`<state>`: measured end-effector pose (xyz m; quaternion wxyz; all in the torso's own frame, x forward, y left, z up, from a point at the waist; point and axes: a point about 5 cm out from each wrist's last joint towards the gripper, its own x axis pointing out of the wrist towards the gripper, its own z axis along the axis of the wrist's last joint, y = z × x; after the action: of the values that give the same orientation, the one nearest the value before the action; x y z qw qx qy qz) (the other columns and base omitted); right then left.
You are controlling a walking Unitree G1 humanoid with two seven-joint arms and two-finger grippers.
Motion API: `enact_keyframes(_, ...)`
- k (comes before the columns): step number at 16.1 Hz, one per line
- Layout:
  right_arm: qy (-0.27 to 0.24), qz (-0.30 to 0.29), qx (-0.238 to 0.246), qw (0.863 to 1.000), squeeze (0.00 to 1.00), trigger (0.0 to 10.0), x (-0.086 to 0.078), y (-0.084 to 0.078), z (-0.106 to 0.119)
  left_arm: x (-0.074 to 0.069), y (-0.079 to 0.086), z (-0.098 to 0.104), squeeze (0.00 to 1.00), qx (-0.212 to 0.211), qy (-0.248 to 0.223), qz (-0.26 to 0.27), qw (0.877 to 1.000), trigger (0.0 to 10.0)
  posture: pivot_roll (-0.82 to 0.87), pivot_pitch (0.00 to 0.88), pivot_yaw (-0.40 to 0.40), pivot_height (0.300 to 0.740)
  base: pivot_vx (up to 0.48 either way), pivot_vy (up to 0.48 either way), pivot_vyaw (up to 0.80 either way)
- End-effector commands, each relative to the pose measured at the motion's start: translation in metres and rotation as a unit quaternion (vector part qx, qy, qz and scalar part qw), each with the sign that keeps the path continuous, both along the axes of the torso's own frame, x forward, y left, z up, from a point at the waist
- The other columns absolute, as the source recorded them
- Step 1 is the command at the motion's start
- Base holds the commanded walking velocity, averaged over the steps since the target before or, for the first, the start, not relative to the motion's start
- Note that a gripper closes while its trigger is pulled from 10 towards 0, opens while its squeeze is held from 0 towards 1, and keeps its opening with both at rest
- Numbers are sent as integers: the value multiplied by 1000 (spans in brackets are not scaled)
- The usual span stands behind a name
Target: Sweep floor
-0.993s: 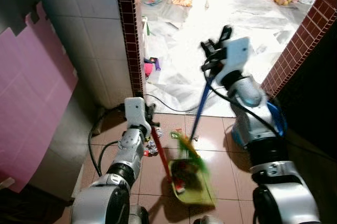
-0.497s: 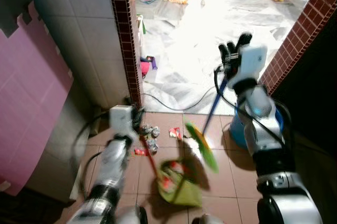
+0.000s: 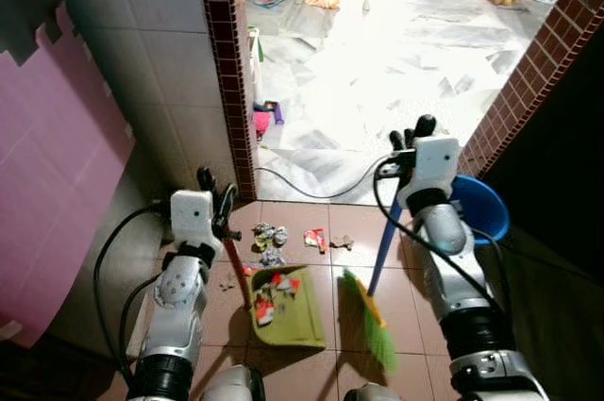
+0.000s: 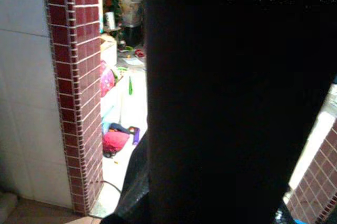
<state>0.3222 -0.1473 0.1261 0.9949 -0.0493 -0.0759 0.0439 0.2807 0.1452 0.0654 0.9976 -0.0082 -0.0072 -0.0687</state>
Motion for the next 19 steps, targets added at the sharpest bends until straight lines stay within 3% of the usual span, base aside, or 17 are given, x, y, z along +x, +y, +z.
enact_keyframes(1, -29, -9, 2, 1000, 0, 10000, 4, -3, 14, 6, -8, 21, 0, 2, -43, -14, 999, 10000, -11, 0, -3, 740, 0, 0, -800)
enact_keyframes(4, -15, -15, 11, 1000, 0, 10000, 10, -2, 14, 13, -17, 33, 0, 9, -53, -26, 998, 10000, -10, 0, -3, 740, 0, 0, -800)
enact_keyframes(7, 12, -5, 19, 1000, 0, 10000, 6, 6, 2, 15, -29, 42, 0, 3, -56, -34, 998, 10000, -17, 0, 1, 740, 0, 0, -800)
enact_keyframes(9, 16, 5, 28, 999, 0, 10000, 1, 11, -3, 11, -28, 38, 0, -5, -44, -30, 999, 10000, -25, 0, 15, 740, 0, 0, -800)
enact_keyframes(10, 21, -4, 32, 999, 0, 10000, -1, 8, -8, 5, -27, 24, 0, -23, -14, -28, 999, 10000, -30, 0, 42, 740, 0, 0, -800)
enact_keyframes(12, 24, -11, 34, 999, 0, 10000, -1, 5, -11, 3, -30, 16, 0, -31, 6, -30, 999, 10000, -36, 0, 50, 740, 0, 0, -800)
enact_keyframes(14, 21, -19, 37, 999, 0, 10000, 1, 1, -9, 5, -37, 21, 0, -16, -7, -53, 998, 10000, -36, 0, 50, 740, 0, -266, 0)
enact_keyframes(19, 10, -15, 24, 1000, 0, 10000, 1, -6, -4, 7, -30, 19, 0, -28, 2, -34, 999, 10000, -51, 0, 31, 740, 0, -380, 0)
